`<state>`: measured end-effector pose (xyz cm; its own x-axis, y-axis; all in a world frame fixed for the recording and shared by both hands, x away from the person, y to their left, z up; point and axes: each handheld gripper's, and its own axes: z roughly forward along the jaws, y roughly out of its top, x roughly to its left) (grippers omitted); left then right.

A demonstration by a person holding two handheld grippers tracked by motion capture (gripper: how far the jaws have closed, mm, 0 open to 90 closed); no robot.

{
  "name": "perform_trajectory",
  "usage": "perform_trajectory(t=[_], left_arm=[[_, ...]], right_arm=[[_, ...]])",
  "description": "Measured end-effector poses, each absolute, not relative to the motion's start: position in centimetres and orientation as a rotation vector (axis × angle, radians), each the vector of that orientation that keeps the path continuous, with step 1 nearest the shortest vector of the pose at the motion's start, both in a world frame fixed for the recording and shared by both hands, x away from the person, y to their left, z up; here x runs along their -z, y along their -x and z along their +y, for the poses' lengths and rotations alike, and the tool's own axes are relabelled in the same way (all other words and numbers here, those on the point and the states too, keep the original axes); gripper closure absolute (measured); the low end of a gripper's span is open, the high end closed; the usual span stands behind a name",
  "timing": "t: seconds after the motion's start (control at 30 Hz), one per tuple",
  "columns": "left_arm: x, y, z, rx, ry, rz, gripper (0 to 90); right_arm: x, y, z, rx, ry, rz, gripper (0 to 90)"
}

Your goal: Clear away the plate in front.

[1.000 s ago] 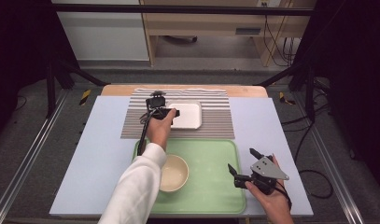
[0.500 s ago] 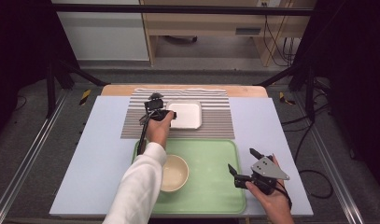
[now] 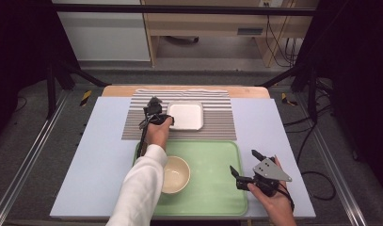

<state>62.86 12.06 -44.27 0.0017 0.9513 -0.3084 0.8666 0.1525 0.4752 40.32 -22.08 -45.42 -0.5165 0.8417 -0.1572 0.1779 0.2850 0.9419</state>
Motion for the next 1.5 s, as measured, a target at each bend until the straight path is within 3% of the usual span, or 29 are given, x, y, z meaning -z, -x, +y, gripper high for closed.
perform_trajectory(t=[0.97,1.5], left_arm=[[45.4,-63.5,11.9,-0.180,-1.708,1.933,78.1],[45.5,-63.7,12.1,-0.203,-1.707,1.916,84.6]], right_arm=[[45.4,-40.3,-22.3,-1.266,-0.915,1.881,7.4],[45.4,-40.3,-22.3,-1.262,-0.918,1.880,7.5]])
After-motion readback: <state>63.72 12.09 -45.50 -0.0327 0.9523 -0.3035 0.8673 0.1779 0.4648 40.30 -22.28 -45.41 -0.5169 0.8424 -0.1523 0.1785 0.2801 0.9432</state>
